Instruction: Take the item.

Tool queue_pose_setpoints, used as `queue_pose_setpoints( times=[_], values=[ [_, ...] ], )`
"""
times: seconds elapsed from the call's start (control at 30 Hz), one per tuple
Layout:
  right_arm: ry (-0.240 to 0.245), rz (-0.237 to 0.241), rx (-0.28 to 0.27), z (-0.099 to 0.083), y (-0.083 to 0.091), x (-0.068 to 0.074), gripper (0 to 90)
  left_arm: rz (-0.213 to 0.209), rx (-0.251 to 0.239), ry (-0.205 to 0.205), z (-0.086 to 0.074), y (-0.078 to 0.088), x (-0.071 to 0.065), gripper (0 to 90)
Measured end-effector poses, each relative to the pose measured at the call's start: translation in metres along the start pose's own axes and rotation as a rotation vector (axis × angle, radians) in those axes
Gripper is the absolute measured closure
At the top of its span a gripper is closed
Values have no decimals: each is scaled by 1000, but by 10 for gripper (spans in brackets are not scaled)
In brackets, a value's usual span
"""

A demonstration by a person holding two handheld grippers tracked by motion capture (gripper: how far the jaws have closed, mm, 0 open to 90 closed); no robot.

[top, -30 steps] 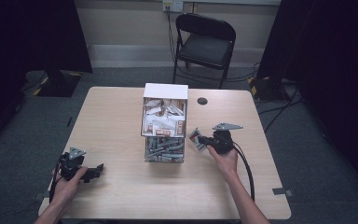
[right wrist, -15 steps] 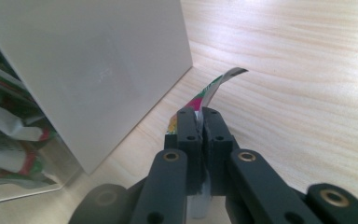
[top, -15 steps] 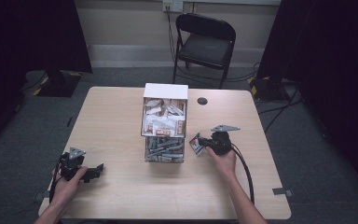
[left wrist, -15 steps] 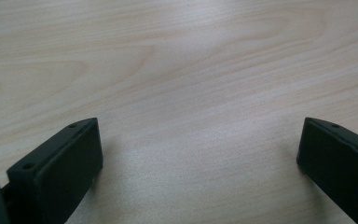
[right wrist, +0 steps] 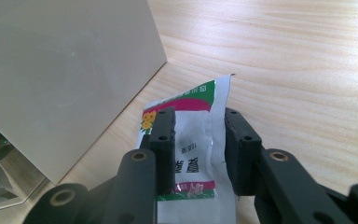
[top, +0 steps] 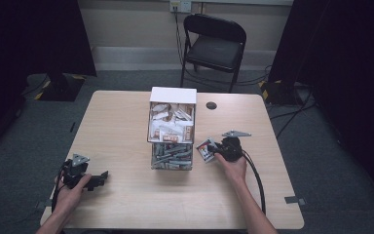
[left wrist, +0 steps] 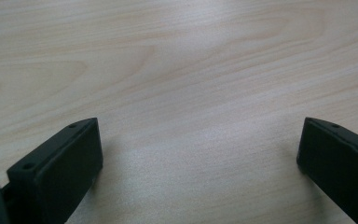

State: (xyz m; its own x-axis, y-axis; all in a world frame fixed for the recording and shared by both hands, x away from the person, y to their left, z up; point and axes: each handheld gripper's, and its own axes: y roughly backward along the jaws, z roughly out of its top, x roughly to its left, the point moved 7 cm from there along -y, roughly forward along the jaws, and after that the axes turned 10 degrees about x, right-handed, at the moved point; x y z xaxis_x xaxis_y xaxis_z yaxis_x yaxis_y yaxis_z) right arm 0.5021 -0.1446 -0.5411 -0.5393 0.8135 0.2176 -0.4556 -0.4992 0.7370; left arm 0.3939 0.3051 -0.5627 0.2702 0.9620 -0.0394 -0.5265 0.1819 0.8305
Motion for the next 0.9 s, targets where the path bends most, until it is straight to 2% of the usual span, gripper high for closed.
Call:
queue_pose_setpoints(
  times=[0.13,0.23,0.47,0.87,0.9],
  values=[
    [2,-9,1,0,0,-1,567,0,0,0,0,0,0,0],
    [1,-2,-3,0,1,-1,524,0,0,0,0,0,0,0],
    [-6,-21,-21,3,6,-5,407,0,0,0,0,0,0,0],
    [-17,-26,-46,7,30,-8,242,0,0,0,0,0,0,0],
    [-14,-33,-48,7,32,-8,204,0,0,0,0,0,0,0]
  ],
)
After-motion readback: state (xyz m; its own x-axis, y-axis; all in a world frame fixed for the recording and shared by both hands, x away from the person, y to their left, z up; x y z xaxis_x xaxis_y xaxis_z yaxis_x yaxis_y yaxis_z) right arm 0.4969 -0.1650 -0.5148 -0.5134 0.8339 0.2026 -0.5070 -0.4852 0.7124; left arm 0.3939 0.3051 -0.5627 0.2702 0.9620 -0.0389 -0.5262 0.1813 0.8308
